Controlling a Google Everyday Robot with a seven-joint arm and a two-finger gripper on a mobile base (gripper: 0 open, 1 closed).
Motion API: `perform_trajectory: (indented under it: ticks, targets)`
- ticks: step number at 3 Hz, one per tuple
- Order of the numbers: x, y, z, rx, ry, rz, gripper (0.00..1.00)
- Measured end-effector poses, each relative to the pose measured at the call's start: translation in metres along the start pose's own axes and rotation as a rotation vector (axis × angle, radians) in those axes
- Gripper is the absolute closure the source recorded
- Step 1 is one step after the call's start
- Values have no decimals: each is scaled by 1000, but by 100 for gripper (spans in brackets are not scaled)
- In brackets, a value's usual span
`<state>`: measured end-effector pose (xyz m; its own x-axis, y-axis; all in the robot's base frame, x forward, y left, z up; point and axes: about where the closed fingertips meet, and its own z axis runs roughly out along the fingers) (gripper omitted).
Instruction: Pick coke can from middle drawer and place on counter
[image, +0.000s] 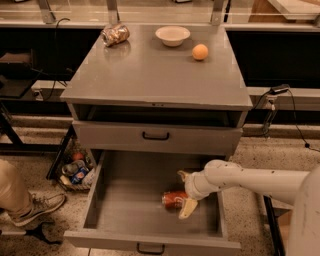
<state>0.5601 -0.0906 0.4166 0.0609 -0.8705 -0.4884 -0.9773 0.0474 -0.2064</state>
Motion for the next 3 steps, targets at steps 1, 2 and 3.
perform_trajectory:
  ticks: [1,2,3]
  targets:
    - [7,1,29,-33,-9,-7,0]
    - [12,3,46,-54,-15,-5,19]
    - [13,4,47,-52,-22,-5,43]
